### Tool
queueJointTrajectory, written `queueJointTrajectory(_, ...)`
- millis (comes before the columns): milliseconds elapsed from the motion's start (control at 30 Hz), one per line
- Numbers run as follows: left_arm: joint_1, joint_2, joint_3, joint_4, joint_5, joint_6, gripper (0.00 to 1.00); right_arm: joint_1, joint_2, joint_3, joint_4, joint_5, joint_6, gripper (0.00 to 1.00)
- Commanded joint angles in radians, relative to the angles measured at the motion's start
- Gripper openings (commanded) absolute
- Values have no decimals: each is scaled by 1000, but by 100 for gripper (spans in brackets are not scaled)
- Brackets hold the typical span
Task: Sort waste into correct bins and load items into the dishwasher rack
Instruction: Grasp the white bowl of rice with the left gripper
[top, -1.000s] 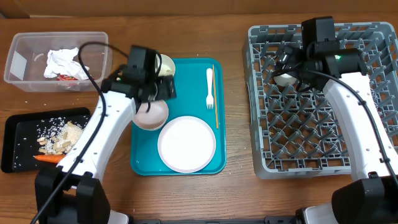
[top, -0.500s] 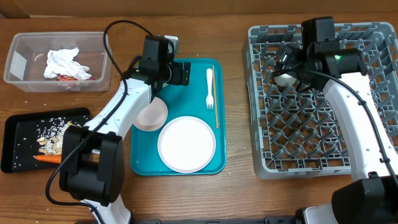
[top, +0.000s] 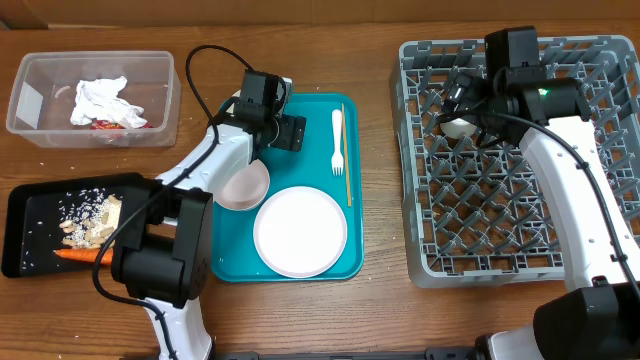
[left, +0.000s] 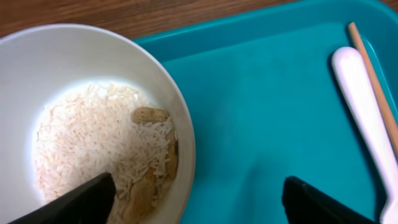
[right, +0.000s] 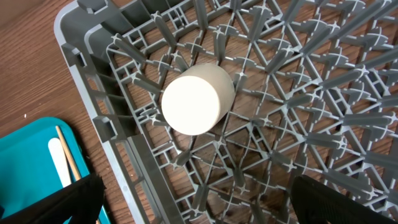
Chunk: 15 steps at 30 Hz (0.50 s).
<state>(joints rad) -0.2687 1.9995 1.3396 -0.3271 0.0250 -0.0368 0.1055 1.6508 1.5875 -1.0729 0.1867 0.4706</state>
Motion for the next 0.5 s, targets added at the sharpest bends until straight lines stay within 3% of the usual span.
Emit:
queueJointTrajectory(0,-8,9,10,-16,-14,59,83,0,-2,2,4,3,1,100)
queueJointTrajectory(67,-8,9,10,-24,-14,64,78,0,-2,2,4,3,1,100)
queueJointTrajectory(233,-9,9,10,-38,-14,74,50,0,-2,2,4,3,1,100)
queueJointTrajectory(467,-14,9,10,-64,-14,103,36,0,-2,2,4,3,1,100)
